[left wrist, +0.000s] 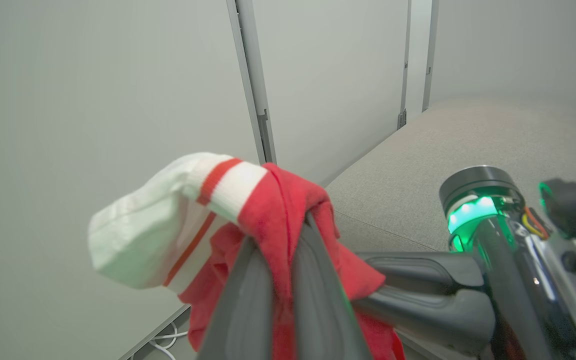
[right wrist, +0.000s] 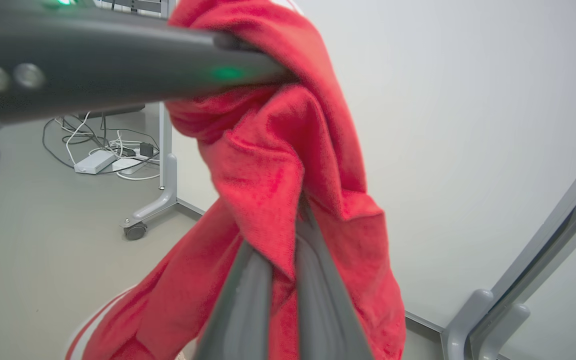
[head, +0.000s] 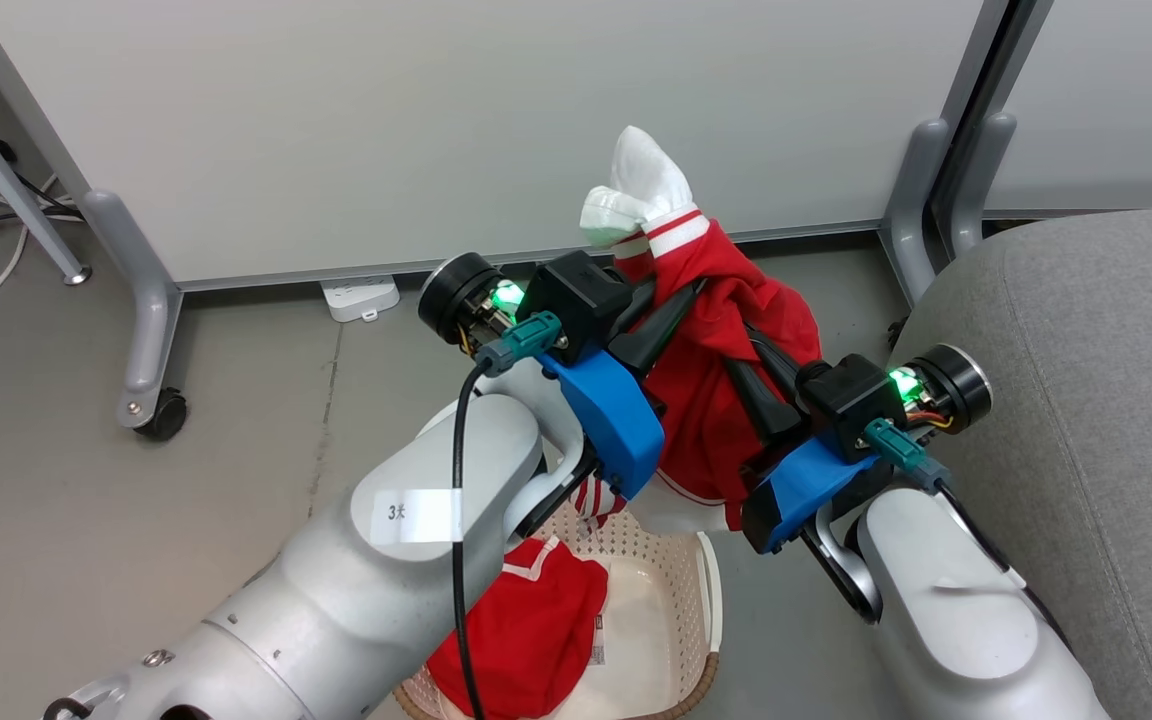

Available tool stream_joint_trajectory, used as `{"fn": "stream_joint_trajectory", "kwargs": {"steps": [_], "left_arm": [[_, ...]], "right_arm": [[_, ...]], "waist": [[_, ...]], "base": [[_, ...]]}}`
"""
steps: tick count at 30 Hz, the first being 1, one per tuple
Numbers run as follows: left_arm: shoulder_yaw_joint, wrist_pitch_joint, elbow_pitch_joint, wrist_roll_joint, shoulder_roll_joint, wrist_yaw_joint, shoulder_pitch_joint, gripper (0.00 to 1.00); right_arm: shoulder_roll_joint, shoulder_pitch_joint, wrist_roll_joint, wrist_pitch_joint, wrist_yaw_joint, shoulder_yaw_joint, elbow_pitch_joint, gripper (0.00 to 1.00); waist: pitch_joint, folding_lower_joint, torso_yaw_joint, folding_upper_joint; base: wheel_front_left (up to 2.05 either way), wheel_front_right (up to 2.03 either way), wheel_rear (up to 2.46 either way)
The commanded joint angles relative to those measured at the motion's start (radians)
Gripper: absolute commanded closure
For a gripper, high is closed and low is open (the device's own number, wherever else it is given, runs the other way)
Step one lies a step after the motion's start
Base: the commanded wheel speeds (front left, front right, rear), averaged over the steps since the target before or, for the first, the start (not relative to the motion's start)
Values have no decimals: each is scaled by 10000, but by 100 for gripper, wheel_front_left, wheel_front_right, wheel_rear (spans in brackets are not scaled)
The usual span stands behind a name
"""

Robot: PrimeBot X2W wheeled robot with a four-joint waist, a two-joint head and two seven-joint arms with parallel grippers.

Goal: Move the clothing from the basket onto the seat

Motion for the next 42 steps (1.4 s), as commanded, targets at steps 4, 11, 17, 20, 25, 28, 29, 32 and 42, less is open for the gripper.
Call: {"fn": "stream_joint_trajectory", "kwargs": {"steps": [4, 11, 17, 20, 25, 28, 29, 32, 42], "left_arm": [[-7, -42, 40, 29, -1, -26, -135, 100], [-31, -45, 85, 53, -11, -41, -127, 100], [34, -48, 172, 22, -15, 35, -110, 0], [45, -49, 201, 74, -11, 69, -110, 0], [88, -50, 201, 146, 2, 98, -88, 0], [133, -49, 190, 162, 30, 95, -66, 0], [142, -51, 192, 175, 40, 99, -51, 0], [153, -51, 224, 213, 80, 101, 10, 0], [56, -51, 222, 290, 180, 108, 175, 0]], "right_arm": [[-28, -73, 132, -35, 1, 37, 39, 100], [-29, -122, 222, -35, 1, 58, -6, 100], [-29, -104, 306, -35, 1, 85, -55, 100], [-29, -105, 355, -35, 1, 89, -72, 100], [-29, -86, 410, -35, 1, 65, -117, 100], [-29, -36, 445, -35, 1, 20, -135, 100], [-29, -22, 461, -35, 1, -7, -133, 100], [-29, -1, 509, -35, 1, -114, -188, 100], [-29, 117, 552, -36, 1, -798, -417, 100]], "waist": [[11, 0, -26, 0], [34, 0, -19, 0], [37, 0, -18, 0], [41, 0, -30, 0], [70, 0, -50, 0], [118, 0, -74, 0], [135, 0, -85, 0], [189, 0, -140, 0], [461, 0, -570, 0]], "base": [[0, 0, 0], [0, 0, 0], [0, 0, 0], [0, 0, 0], [0, 0, 0], [0, 0, 0], [0, 0, 0], [0, 0, 0], [0, 0, 0]]}}
